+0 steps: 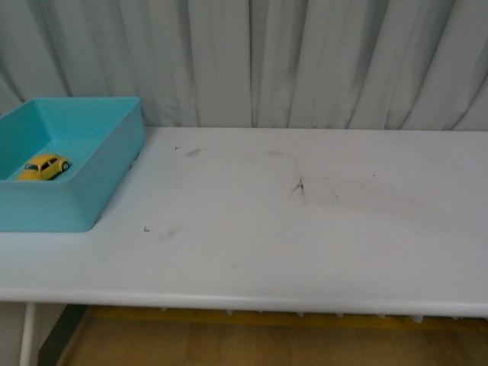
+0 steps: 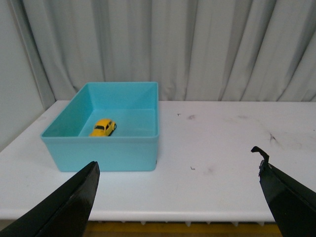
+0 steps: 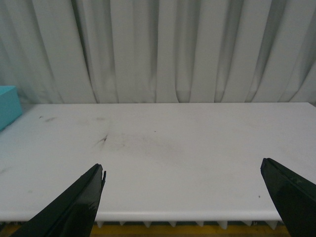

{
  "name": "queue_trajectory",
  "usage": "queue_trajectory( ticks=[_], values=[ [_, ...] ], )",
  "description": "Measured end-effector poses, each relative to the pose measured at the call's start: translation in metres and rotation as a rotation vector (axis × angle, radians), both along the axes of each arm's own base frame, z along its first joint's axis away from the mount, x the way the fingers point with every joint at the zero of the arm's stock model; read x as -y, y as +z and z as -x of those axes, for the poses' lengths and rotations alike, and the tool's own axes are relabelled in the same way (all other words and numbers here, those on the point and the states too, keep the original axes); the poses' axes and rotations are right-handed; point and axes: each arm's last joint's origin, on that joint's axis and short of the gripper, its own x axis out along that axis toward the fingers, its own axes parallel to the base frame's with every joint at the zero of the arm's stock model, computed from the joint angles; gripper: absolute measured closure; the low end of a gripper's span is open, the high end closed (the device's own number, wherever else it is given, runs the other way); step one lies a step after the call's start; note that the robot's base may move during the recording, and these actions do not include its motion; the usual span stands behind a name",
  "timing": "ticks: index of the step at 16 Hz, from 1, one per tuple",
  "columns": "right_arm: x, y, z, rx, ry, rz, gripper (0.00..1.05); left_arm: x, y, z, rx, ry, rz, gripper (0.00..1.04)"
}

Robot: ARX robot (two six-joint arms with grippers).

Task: Wind up and store yellow beetle toy

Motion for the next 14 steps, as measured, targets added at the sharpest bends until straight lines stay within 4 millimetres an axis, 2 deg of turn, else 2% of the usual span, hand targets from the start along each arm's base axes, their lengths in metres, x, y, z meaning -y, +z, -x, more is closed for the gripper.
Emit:
queue_trajectory(
  ticks=[14],
  values=[
    [0.0,-0.0002,0.0,-0.001,0.0,0.0,0.07,0.0,0.0,0.0,0.0,0.0,0.0,0.07]
  ],
)
